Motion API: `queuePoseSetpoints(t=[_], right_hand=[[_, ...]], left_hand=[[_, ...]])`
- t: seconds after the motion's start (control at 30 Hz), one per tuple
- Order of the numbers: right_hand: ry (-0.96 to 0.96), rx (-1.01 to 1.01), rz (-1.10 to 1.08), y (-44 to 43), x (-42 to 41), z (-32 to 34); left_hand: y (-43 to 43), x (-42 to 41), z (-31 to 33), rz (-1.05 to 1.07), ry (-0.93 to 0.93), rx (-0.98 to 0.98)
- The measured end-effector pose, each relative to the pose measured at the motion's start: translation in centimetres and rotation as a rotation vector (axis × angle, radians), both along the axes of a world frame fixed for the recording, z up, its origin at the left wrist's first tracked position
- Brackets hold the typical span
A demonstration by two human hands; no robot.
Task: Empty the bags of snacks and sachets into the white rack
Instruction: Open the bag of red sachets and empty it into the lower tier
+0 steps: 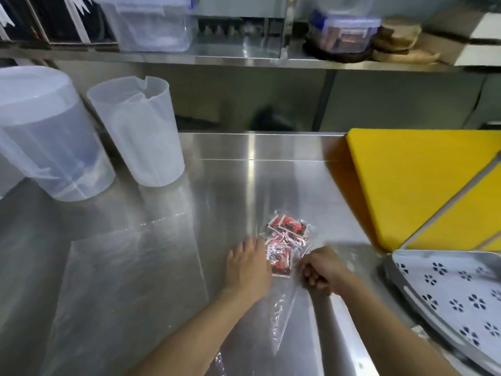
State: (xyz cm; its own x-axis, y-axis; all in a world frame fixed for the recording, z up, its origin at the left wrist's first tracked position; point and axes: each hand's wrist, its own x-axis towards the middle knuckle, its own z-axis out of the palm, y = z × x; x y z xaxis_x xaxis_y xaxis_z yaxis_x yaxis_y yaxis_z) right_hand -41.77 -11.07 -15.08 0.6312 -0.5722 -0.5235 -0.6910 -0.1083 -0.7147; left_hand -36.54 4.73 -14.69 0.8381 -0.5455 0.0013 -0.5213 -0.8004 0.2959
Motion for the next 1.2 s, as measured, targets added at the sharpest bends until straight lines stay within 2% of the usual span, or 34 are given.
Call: queuePoseSetpoints(t=[0.1, 0.2, 0.27, 0.4, 0.47, 0.53, 0.57, 0.6, 0.63, 0.67, 0.73, 0.8, 0.9, 1.07, 1.2], right_hand=[[-0.030, -0.152, 0.023, 0.9, 0.0, -0.1], [-0.101, -0.290, 0.084, 2.5, -0.2, 0.7], [-0.192, -0.155, 0.141, 3.5, -0.1, 2.3], [-0.281, 0.195, 0.238, 4.3, -0.2, 5.7], [-0.269, 0.285, 0.176, 4.0, 0.0, 6.0], [-0.266, 0.368, 0.020, 3.2, 0.2, 5.1], [-0.281, 0.412, -0.054, 2.8, 0.1, 4.7], [-0.286, 0.451, -0.110, 2.2, -0.1, 4.2], [-0.285, 0.483, -0.151, 1.7, -0.4, 3.6], [-0.275, 0.483, -0.179, 1.1, -0.9, 3.0], [-0.210, 0.360, -0.190, -0.1, -2.0, 2.0], [-0.096, 0.121, -0.133, -1.0, -2.5, 1.3], [0.026, -0.188, 0.013, -1.5, -2.9, 1.2], [0.106, -0.428, 0.228, -1.7, -2.5, 1.1], [0.184, -0.491, 0.277, -1.3, -2.0, 1.0]], left_hand=[[-0.8, -0.1, 0.5, 0.158, 0.314, -0.133], [-0.8, -0.2, 1.0, 0.295, 0.643, -0.440], [-0.4, -0.3, 1.8, 0.266, 0.833, -0.626], [0.2, -0.3, 3.2, 0.186, 1.064, -0.939], [-0.1, -0.5, 3.5, 0.175, 1.165, -1.069], [-0.8, -0.8, 3.5, 0.234, 1.170, -1.112], [-1.2, -0.8, 3.1, 0.266, 1.109, -1.077], [-1.5, -1.0, 2.6, 0.277, 0.972, -0.999], [-1.6, -0.9, 1.8, 0.216, 0.754, -0.831], [-1.4, -0.9, 0.8, 0.073, 0.521, -0.586], [-0.7, -0.9, -1.3, -0.153, 0.271, -0.104], [-0.3, -1.1, -2.2, -0.189, 0.226, 0.138], [-0.5, -2.0, -2.1, -0.152, 0.199, 0.256], [0.7, -2.4, -1.7, -0.126, 0.073, 0.455], [2.6, -1.4, -0.7, 0.010, 0.100, 0.561]])
